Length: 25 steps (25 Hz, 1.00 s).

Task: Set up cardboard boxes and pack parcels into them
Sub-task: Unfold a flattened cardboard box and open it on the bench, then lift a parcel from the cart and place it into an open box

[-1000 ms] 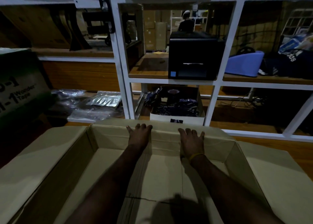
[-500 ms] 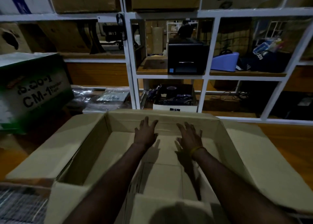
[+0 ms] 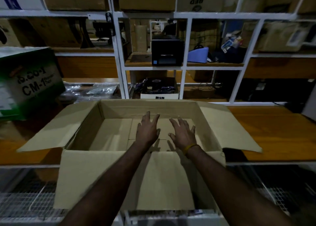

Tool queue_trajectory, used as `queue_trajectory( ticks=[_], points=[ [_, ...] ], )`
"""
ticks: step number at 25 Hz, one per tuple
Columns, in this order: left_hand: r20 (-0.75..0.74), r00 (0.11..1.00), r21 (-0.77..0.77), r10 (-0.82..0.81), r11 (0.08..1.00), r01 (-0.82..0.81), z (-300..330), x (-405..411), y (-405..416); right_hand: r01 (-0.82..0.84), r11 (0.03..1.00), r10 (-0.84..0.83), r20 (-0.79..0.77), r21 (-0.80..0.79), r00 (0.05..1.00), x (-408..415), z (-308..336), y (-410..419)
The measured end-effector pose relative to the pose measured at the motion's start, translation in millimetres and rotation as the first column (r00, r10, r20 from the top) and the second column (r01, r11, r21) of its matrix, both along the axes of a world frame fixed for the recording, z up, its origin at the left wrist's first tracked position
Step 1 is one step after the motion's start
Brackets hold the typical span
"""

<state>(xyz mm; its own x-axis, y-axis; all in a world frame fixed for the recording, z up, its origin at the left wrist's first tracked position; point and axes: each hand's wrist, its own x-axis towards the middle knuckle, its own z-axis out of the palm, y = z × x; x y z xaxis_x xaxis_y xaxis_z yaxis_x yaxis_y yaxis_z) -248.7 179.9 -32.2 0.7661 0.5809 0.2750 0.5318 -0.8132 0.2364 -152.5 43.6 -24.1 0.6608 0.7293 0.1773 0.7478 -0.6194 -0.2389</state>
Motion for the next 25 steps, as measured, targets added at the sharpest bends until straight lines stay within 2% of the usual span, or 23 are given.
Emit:
queue_trajectory(
  ticks=[5, 12, 19, 25],
  points=[
    [-0.004, 0.994, 0.04, -0.113, 0.993, 0.113, -1.9, 29.2, -72.8, 0.12, 0.992, -0.121, 0.024, 0.026, 0.992, 13.5, 9.5, -84.6],
    [0.026, 0.95, 0.015, -0.31, 0.951, 0.31, 9.1, 101.6, -230.9, 0.282, 0.958, -0.285, 0.078, 0.053, 0.955, 59.1, 18.6, -250.3],
    [0.036, 0.883, 0.046, -0.467, 0.884, 0.466, 24.3, 172.9, -389.7, 0.476, 0.875, -0.484, 0.107, 0.091, 0.869, 107.6, 25.4, -417.0],
    [0.072, 0.778, 0.055, -0.624, 0.781, 0.622, 34.2, 226.1, -517.5, 0.611, 0.775, -0.631, 0.133, 0.163, 0.764, 129.1, 33.7, -542.2]
  ],
)
